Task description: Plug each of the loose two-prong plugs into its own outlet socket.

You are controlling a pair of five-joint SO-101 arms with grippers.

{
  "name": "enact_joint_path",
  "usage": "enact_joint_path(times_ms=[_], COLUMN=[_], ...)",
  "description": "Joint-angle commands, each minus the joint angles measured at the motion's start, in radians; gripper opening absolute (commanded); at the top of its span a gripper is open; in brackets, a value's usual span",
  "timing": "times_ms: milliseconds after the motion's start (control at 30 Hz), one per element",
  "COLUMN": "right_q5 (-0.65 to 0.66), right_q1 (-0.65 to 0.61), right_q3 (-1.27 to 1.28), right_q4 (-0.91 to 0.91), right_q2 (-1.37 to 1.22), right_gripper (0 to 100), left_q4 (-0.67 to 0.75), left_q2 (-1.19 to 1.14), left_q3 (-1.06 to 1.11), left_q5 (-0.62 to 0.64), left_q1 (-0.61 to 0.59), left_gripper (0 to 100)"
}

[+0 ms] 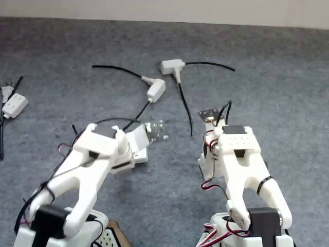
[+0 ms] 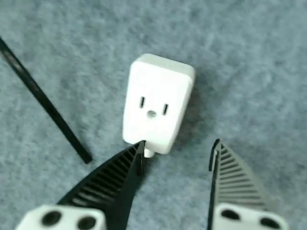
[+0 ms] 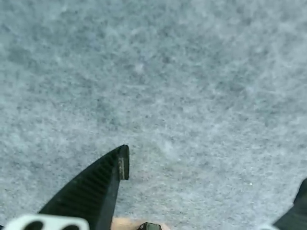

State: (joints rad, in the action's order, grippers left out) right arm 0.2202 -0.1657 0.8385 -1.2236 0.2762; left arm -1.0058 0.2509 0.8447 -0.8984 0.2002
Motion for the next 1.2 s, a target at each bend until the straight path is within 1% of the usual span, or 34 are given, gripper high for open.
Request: enact_joint_path(times_ms=[0,200,400,567,700,767,833,900,967,1000,1167], right_q5=[0.012,0.014,0.014,0.014,0.014,0.014,0.014,0.014,0.014,0.014,0.014], right_q1=[-0.007,-0.007,-0.007,-0.007,-0.007,-0.008,-0.008,-0.008,-0.008,-0.008,-0.008], right_q3=[-0.002,-0.002,-0.002,-0.002,-0.002,-0.002,-0.002,-0.002,-0.002,-0.002,-0.002], right_q4=[-0.012,-0.007,-0.008,-0.012,-0.010,-0.007,-0.005,-0.005,-0.005,-0.005,-0.005], right_q2=[0.016,0.016,0.016,0.016,0.016,0.016,0.016,0.016,0.016,0.016,0.016], right_gripper=[49.3,49.3,49.3,49.3,49.3,49.3,49.3,49.3,49.3,49.3,49.3], left_q4=[0.015,-0.011,-0.006,0.101,0.109,0.038,-0.068,-0.157,-0.210,-0.229,-0.344], left_q2=[-0.047,-0.059,-0.097,-0.254,-0.328,-0.334,-0.334,-0.332,-0.332,-0.332,-0.317], left_q3=[-0.110,-0.217,-0.209,-0.209,-0.309,-0.364,-0.407,-0.426,-0.435,-0.435,-0.432], left_q5=[-0.005,-0.005,-0.008,-0.008,-0.031,-0.068,-0.132,-0.196,-0.193,-0.193,-0.186], left_q1=[0.010,-0.002,-0.038,-0.073,-0.119,-0.130,-0.124,-0.111,-0.093,-0.079,-0.030], left_gripper=[23,23,23,23,23,23,23,18,7,4,5])
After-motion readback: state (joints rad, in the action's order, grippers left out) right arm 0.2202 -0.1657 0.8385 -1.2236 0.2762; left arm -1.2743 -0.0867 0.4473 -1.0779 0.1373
